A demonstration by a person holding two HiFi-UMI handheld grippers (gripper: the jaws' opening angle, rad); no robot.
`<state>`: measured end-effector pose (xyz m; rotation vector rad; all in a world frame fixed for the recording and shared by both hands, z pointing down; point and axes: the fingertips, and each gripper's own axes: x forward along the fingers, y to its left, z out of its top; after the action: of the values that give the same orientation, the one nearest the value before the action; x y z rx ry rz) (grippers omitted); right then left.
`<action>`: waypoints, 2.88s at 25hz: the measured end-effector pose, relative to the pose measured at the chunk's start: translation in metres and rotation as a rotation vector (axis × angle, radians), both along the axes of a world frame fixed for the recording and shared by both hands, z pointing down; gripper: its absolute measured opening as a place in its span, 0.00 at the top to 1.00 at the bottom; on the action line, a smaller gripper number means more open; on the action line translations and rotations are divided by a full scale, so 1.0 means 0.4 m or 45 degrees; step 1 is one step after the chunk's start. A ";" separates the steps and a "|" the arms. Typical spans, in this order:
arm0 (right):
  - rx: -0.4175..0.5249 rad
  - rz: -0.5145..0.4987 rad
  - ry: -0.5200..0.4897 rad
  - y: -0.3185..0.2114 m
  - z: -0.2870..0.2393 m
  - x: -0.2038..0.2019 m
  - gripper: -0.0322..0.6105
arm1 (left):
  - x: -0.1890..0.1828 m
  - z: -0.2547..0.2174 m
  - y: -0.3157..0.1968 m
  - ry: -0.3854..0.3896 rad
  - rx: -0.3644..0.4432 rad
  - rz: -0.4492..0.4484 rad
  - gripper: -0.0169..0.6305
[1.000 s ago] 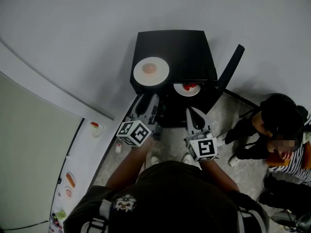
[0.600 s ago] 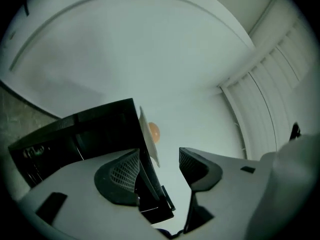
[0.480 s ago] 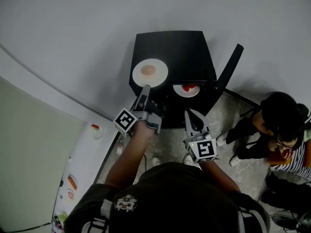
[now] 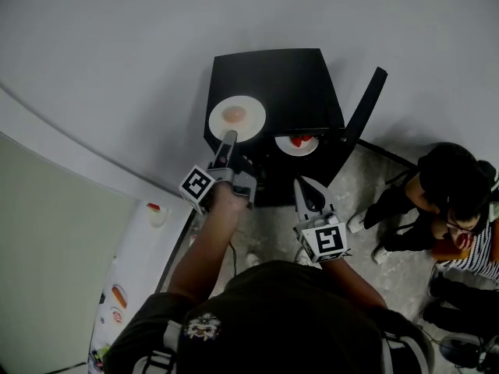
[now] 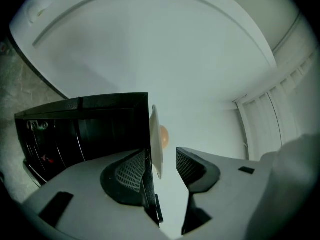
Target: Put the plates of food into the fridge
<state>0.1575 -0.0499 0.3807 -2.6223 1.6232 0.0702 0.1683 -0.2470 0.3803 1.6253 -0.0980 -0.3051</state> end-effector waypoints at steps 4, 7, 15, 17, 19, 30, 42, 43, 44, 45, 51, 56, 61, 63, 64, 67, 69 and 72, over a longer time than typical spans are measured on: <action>-0.004 -0.002 -0.013 0.005 0.003 -0.008 0.91 | -0.006 0.028 -0.014 -0.065 -0.040 -0.031 0.77; 0.002 -0.001 -0.021 0.011 0.001 -0.018 0.91 | -0.015 0.026 -0.013 -0.082 -0.065 -0.061 0.84; -0.012 -0.003 -0.023 0.015 0.016 -0.019 0.91 | -0.018 0.021 -0.013 -0.089 -0.082 -0.080 0.89; -0.009 -0.004 -0.012 0.011 0.011 -0.015 0.91 | -0.020 0.025 -0.009 -0.091 -0.089 -0.073 0.90; 0.013 0.003 -0.001 0.007 0.001 -0.006 0.91 | -0.019 0.028 -0.004 -0.087 -0.093 -0.058 0.90; -0.057 0.021 0.005 0.001 0.028 0.016 0.91 | -0.072 -0.007 0.062 -0.007 -0.069 0.029 0.92; -0.028 0.011 0.012 -0.026 0.033 0.005 0.91 | -0.158 0.000 0.176 0.012 -0.018 0.140 0.92; -0.029 0.012 0.012 -0.028 0.033 0.004 0.91 | -0.166 0.007 0.183 0.008 -0.007 0.147 0.92; -0.029 0.014 0.013 -0.028 0.033 0.003 0.91 | -0.174 0.013 0.192 0.003 0.002 0.154 0.92; -0.033 0.016 0.015 -0.028 0.034 0.002 0.91 | -0.183 0.019 0.203 -0.003 0.007 0.162 0.92; -0.034 0.009 0.048 -0.041 0.026 0.000 0.91 | -0.213 0.081 0.250 -0.062 -0.002 0.215 0.92; -0.051 0.014 0.030 -0.048 0.043 0.018 0.91 | -0.217 0.159 0.246 -0.139 -0.042 0.199 0.92; -0.035 0.024 0.039 -0.053 0.044 0.014 0.91 | -0.219 0.225 0.236 -0.199 -0.043 0.194 0.92; -0.016 0.032 0.032 -0.054 0.037 0.014 0.91 | -0.217 0.257 0.225 -0.225 -0.053 0.185 0.92; -0.018 0.035 0.027 -0.053 0.040 0.016 0.91 | -0.217 0.273 0.216 -0.238 -0.060 0.177 0.92; -0.047 0.043 0.014 -0.044 0.061 0.026 0.91 | -0.207 0.309 0.184 -0.262 -0.064 0.154 0.92; -0.062 0.048 0.007 -0.038 0.073 0.031 0.91 | -0.196 0.329 0.167 -0.276 -0.065 0.144 0.92; -0.082 0.043 0.010 -0.039 0.087 0.034 0.91 | -0.178 0.352 0.142 -0.284 -0.064 0.127 0.92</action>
<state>0.1711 -0.0654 0.4155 -2.7002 1.6104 0.0300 0.0973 -0.1902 0.5210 1.6042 -0.1917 -0.0439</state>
